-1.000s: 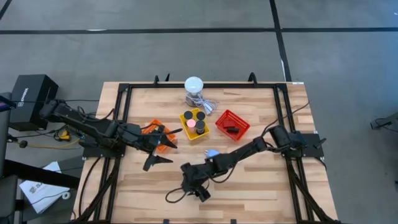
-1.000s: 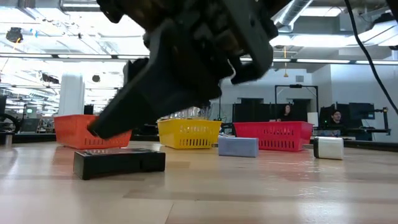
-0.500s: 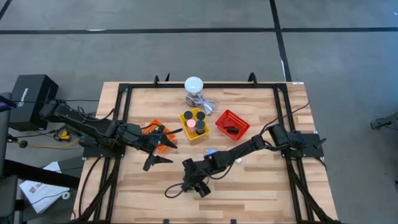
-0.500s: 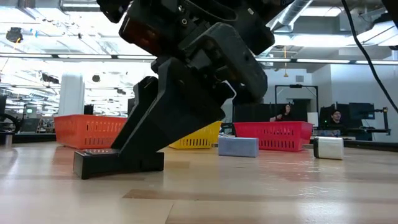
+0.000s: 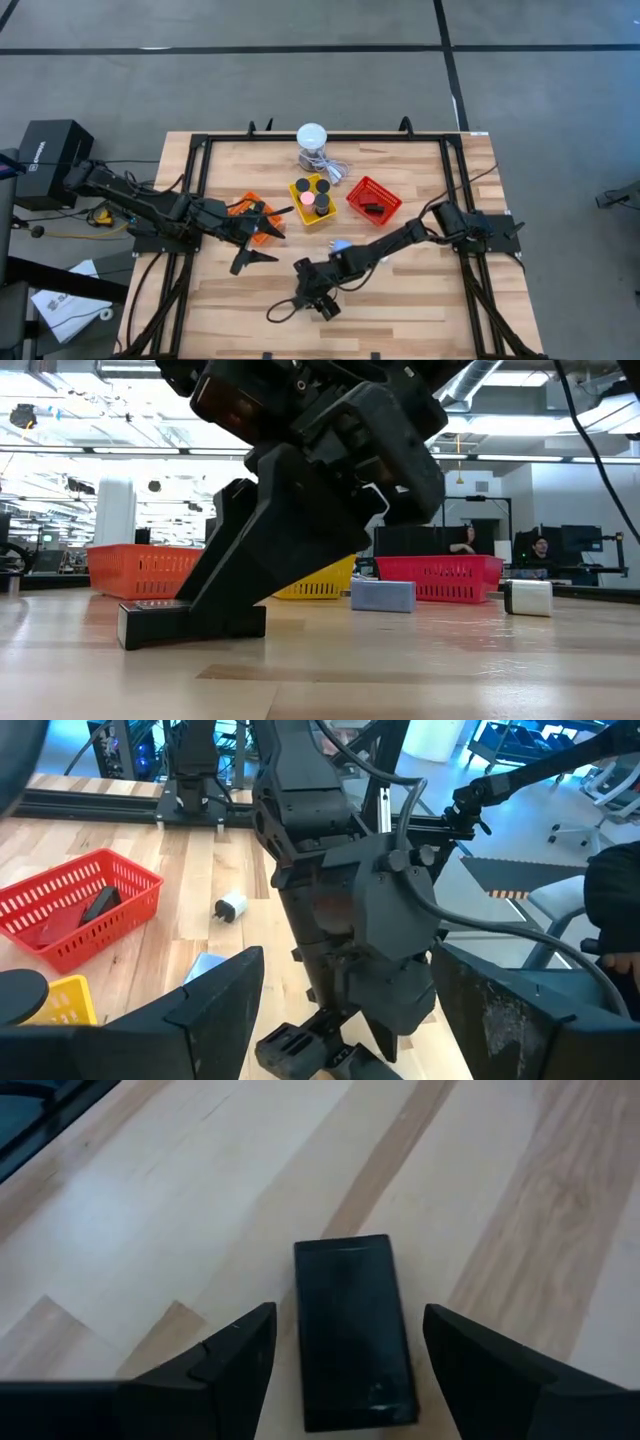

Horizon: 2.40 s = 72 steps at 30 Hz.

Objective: Pick & Place Office items
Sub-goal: Put the black digital timer into the red basket

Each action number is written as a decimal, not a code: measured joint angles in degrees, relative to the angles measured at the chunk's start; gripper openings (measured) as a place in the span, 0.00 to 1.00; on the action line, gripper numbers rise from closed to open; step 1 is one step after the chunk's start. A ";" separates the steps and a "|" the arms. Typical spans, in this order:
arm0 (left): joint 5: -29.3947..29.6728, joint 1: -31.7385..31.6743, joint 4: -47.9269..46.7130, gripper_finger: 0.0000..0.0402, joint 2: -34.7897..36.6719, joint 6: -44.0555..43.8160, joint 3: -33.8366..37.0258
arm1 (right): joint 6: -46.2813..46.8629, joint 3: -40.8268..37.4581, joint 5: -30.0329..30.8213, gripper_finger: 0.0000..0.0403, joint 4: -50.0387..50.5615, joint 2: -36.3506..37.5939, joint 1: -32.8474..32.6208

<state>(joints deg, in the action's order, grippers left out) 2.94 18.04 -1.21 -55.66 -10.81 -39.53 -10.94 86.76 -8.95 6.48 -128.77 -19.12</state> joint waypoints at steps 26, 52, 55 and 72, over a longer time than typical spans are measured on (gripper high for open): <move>0.00 -0.02 0.15 0.70 0.01 0.00 0.00 | 2.01 -4.46 -0.20 0.39 -4.66 0.26 1.17; 0.02 -0.02 0.15 0.70 0.00 0.00 0.00 | -1.70 7.92 0.46 0.43 27.18 0.04 6.04; 0.01 -0.02 0.15 0.70 0.00 0.00 0.00 | -1.61 9.35 0.48 0.38 32.53 0.04 6.88; 0.02 -0.02 0.19 0.70 0.01 0.00 0.00 | -1.53 15.87 0.22 0.36 58.48 0.11 8.07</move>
<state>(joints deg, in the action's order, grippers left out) 2.96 18.02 -1.02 -55.65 -10.81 -39.53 -12.47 102.63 -8.72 64.95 -128.66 -11.05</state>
